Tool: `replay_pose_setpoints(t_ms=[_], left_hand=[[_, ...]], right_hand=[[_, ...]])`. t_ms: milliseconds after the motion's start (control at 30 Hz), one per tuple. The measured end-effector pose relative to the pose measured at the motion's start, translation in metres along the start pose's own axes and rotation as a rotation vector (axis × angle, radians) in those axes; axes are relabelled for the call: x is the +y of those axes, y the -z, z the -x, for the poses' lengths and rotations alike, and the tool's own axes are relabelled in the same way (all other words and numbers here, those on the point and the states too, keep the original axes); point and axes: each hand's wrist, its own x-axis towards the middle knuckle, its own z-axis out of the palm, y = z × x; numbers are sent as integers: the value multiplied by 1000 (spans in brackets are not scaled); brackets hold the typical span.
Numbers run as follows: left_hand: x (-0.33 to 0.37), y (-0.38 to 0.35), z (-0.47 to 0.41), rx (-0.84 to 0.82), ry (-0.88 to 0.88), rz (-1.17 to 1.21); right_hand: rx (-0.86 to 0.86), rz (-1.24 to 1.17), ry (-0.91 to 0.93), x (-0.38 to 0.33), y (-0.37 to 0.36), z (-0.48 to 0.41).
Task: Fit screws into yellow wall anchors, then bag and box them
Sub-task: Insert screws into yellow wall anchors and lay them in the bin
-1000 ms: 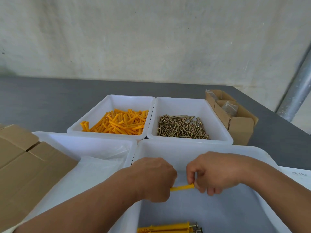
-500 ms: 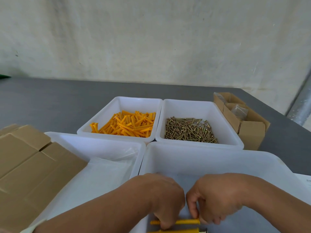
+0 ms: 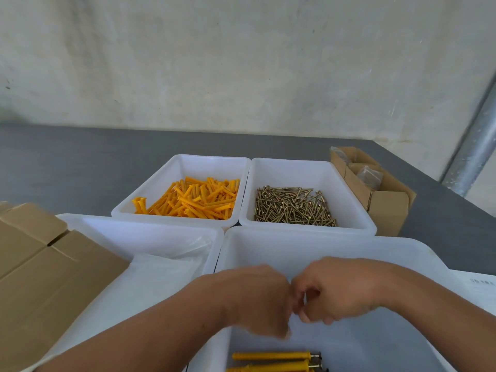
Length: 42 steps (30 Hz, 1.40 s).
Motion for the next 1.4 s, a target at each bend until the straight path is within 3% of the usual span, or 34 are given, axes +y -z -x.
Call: replay_pose_setpoints(t_ms=[233, 333, 433, 600, 833, 1000, 1200, 1400], left_hand=[[-27, 22, 2, 813, 187, 290], [-50, 30, -1, 1054, 366, 363], [-72, 29, -6, 1030, 533, 348], [-88, 20, -11, 892, 656, 414], [-95, 24, -25, 713, 636, 312], [-100, 17, -30, 725, 631, 262], [-100, 14, -32, 855, 620, 308], [-99, 14, -29, 952, 614, 354]], right_hand=[[635, -316, 56, 13, 23, 1], [896, -282, 12, 26, 35, -7], [976, -220, -98, 42, 44, -18], [894, -125, -331, 69, 53, -44], [533, -52, -339, 65, 64, -68], [323, 102, -338, 51, 68, -66], [387, 129, -367, 55, 68, -67], [566, -59, -307, 58, 66, -63]])
